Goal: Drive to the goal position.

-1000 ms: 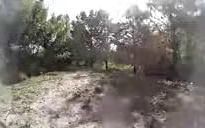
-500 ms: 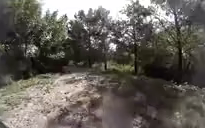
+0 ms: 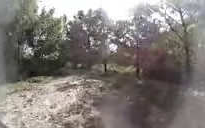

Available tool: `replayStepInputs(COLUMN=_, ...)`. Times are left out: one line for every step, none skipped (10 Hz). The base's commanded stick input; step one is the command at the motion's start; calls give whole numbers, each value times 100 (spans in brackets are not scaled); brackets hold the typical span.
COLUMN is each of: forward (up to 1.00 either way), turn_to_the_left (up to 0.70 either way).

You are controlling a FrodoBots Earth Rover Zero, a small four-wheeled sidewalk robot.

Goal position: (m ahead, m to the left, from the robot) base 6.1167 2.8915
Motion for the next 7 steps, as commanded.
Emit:
replayStepInputs(forward=85, turn_to_the_left=0)
replayStepInputs(forward=85, turn_to_the_left=0)
replayStepInputs(forward=85, turn_to_the_left=0)
replayStepInputs(forward=85, turn_to_the_left=0)
replayStepInputs(forward=85, turn_to_the_left=17)
replayStepInputs(forward=85, turn_to_the_left=34)
replayStepInputs(forward=85, turn_to_the_left=34)
